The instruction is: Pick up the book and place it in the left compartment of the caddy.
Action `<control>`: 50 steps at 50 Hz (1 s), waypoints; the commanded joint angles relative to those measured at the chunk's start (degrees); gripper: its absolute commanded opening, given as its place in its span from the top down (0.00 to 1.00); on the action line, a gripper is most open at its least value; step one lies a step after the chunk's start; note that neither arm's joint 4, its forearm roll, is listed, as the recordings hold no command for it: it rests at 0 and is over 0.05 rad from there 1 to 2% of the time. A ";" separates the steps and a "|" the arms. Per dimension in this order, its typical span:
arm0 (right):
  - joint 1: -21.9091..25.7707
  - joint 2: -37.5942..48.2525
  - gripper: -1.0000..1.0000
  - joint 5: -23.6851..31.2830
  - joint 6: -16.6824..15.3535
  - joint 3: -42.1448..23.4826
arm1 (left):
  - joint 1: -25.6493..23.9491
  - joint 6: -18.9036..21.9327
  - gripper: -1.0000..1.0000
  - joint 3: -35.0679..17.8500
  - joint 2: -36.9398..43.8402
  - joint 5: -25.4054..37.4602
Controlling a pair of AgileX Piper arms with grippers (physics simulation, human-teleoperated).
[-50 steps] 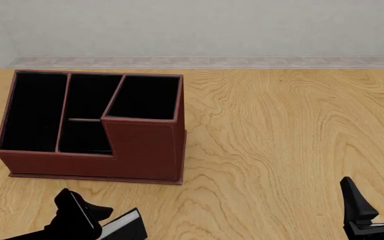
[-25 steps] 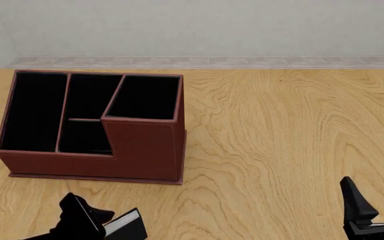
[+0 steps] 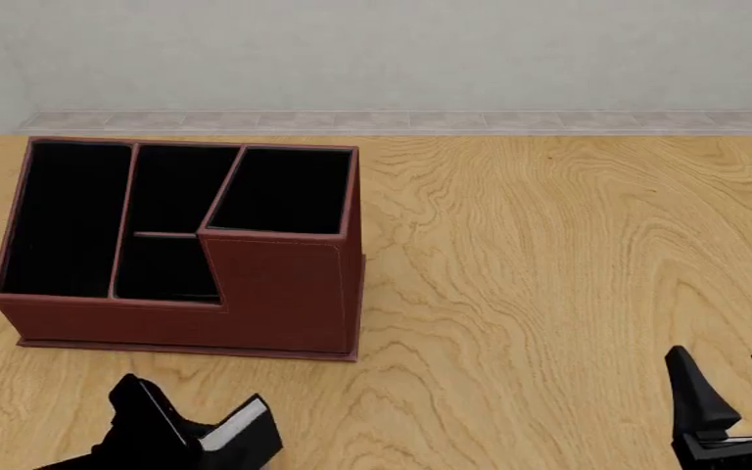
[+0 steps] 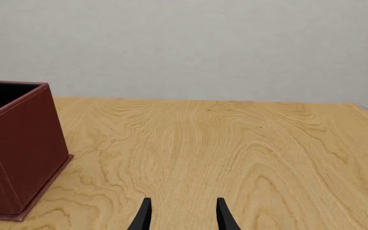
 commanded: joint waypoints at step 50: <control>-0.06 -0.47 0.00 0.41 0.21 0.00 | 18.57 4.19 1.00 -29.99 -19.97 24.66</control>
